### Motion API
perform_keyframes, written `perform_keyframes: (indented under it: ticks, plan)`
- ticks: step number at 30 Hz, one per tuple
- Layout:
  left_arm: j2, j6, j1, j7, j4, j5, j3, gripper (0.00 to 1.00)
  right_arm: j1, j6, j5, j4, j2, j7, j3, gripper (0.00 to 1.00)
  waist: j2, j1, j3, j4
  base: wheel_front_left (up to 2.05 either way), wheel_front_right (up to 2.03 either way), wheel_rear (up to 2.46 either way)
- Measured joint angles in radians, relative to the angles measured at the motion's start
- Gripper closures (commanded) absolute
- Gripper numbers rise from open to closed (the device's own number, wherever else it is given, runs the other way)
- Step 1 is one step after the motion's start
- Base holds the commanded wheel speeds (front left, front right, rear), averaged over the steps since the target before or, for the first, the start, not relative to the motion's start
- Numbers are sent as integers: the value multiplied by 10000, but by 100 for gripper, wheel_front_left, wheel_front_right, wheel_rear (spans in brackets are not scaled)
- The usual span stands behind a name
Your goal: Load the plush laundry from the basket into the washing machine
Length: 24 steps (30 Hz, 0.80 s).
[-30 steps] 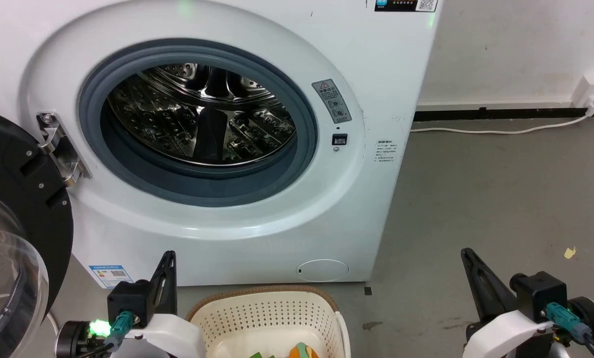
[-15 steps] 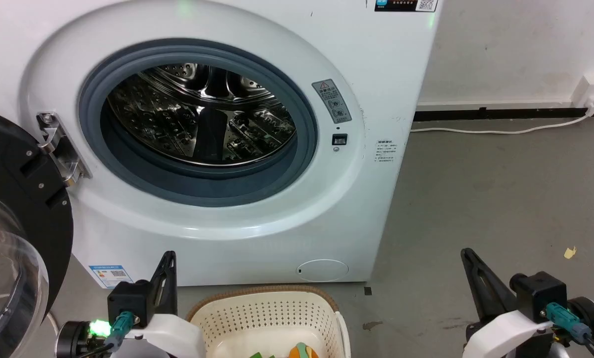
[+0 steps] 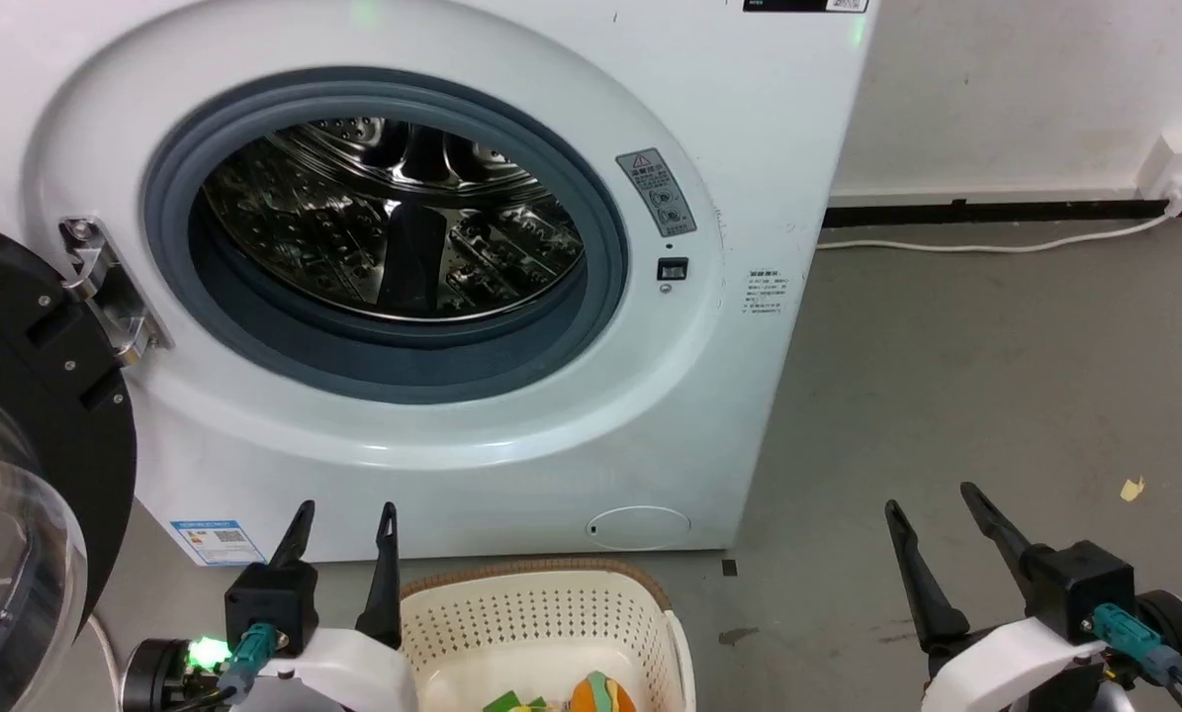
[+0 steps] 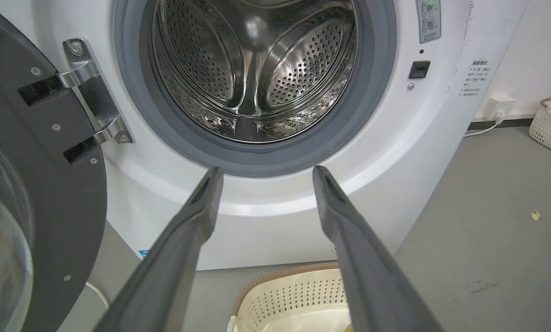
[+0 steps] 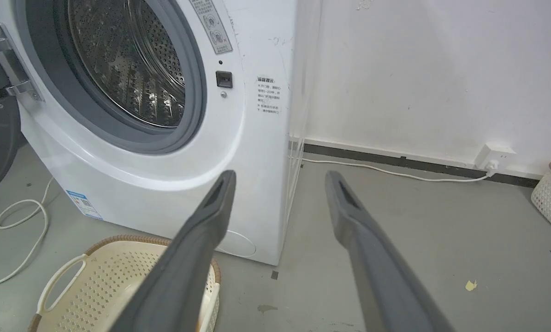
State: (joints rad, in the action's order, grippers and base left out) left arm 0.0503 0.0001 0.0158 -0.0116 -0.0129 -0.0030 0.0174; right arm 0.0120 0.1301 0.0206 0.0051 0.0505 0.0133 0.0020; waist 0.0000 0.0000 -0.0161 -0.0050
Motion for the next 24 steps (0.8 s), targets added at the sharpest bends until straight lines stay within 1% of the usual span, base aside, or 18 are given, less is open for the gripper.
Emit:
perform_keyframes:
  ticks: [12, 17, 24]
  plan:
    - [40, -4, -267, -272, -571, -2, 159, 0, -167, 0, 240, -151, 0, 253, -36, 0, 0, 1, -662, -249, 0, 0, 0]
    - [153, -33, -469, -374, -941, -2, 265, 0, -312, 0, 349, -232, 0, 345, -10, 0, 0, 1, -1018, -412, 0, 0, 0]
    - [314, -182, -857, -520, -1615, -2, 393, 0, -463, 0, 466, -341, 0, 508, 111, 0, 0, 1, -1543, -659, 0, 0, 0]
